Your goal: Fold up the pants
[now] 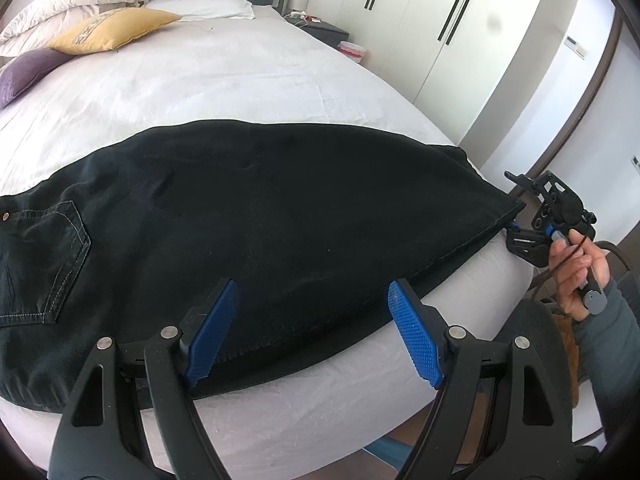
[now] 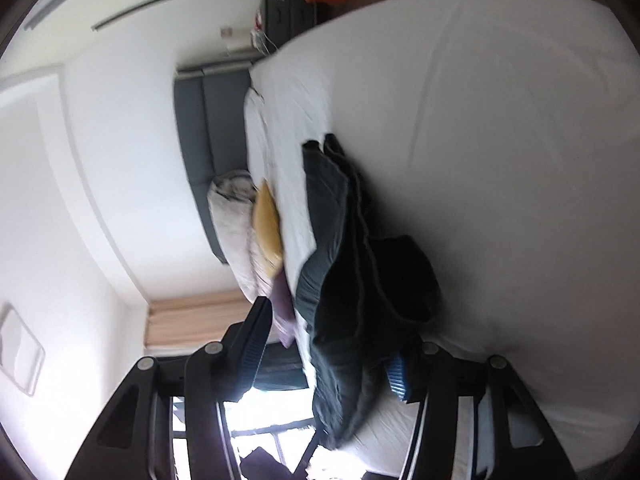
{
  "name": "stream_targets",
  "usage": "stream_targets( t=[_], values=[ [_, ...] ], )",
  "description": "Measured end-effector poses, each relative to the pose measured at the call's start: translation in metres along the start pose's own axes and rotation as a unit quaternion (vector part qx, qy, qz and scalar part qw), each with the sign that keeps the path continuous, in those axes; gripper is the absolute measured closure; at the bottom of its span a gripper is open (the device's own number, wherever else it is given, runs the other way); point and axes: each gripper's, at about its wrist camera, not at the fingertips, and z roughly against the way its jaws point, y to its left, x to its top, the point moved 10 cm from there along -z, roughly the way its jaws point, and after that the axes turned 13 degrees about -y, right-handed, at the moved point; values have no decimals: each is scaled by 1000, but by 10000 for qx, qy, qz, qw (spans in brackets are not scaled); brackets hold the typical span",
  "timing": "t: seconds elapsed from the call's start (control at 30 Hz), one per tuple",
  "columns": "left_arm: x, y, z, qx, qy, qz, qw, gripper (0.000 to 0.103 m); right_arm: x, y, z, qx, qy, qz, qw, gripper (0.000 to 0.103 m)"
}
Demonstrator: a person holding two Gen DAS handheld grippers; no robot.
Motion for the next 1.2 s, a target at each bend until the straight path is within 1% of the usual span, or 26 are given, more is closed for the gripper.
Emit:
stream_targets(
  t=[0.03,0.07,0.17,0.2,0.33,0.43,0.5,0.7,0.83,0.97,1.1,1.2],
  values=[
    [0,0,0,-4,-2,-9,10000,26,1,-1,0,22,-65,-28,10000,53],
    [0,0,-1,0,8,-8,10000,26,1,-2,0,54,-115,-64,9999,54],
    [0,2,-3,-15,31,23,10000,26,2,-6,-1,-16,-249,-71,9997,69],
    [0,1,-4,-21,39,19,10000,26,2,-6,-2,-22,-282,-45,9996,71],
    [4,-3,-9,-60,37,-21,10000,26,2,-4,1,-179,-421,322,9984,84],
    [8,-4,-13,-94,25,2,10000,26,2,-1,5,-415,-576,757,9946,89],
    [10,-6,-17,-128,31,17,9999,26,3,-2,8,-572,-670,991,9912,90],
    [22,-17,-31,-222,8,13,9998,26,1,5,6,-776,-913,1193,9856,93],
    [29,-16,-51,-228,131,125,9996,26,0,11,8,-906,-1033,1359,9811,94],
    [34,-4,-60,-281,151,481,9983,26,-3,23,7,-1131,-1101,1732,9722,95],
    [38,8,-58,-341,37,630,9974,26,-7,37,7,-1270,-1181,2001,9643,96],
    [39,23,-54,-354,-24,840,9958,26,-19,58,1,-1485,-1265,2533,9475,96]
  ],
)
